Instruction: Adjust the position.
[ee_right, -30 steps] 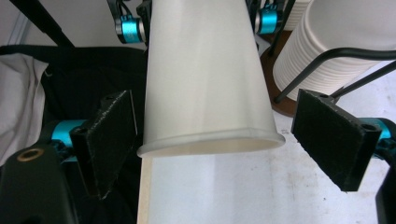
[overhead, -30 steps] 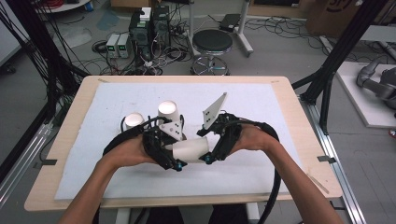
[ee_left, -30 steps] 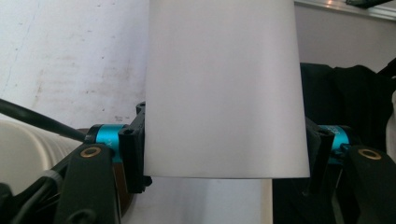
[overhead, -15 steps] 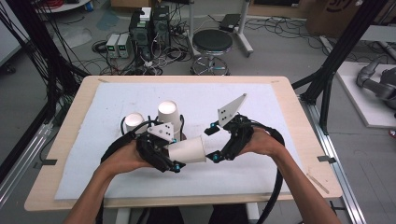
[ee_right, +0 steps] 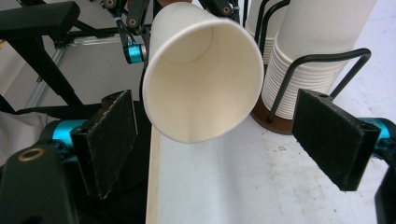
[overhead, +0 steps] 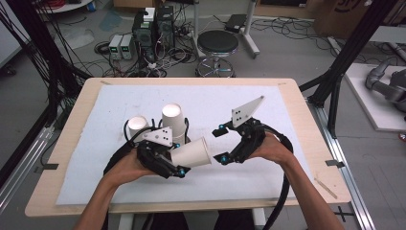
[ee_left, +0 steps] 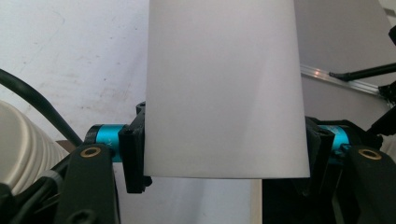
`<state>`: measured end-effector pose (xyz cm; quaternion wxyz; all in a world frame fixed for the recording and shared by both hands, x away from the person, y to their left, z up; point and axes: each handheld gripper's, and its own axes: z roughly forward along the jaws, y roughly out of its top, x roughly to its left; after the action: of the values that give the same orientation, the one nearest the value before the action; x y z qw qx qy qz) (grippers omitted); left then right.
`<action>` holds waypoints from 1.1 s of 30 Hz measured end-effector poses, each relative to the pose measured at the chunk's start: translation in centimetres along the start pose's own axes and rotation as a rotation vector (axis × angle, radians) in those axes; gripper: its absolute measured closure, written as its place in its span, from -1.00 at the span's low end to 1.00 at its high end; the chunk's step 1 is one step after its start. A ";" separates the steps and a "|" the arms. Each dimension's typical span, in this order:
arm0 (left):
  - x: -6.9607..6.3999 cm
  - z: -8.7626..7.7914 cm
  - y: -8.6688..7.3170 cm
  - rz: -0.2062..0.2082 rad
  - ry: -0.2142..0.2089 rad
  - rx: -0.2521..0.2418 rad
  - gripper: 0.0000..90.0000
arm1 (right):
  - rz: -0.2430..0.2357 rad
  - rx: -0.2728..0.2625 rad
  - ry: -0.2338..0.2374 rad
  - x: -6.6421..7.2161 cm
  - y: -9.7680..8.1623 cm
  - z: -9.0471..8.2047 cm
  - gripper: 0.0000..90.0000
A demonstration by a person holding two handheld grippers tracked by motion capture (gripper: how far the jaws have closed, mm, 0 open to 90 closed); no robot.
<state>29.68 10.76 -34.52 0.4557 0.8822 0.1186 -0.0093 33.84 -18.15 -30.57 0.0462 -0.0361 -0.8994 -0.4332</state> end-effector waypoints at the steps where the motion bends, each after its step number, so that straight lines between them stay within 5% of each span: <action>1: 0.0 0.0 -0.1 -0.003 -0.002 -0.004 -0.20 | 0.000 -0.006 -0.001 0.0 -0.1 0.0 -0.67; 33: -0.5 1.1 -3.3 -0.055 -0.026 -0.292 -0.20 | 0.046 -0.310 0.019 0.9 -3.0 1.0 -0.67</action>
<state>28.55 11.58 -37.75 0.5803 0.8027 0.1368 -0.0156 32.62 -19.23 -33.38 0.0586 -0.0592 -0.8203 -0.5658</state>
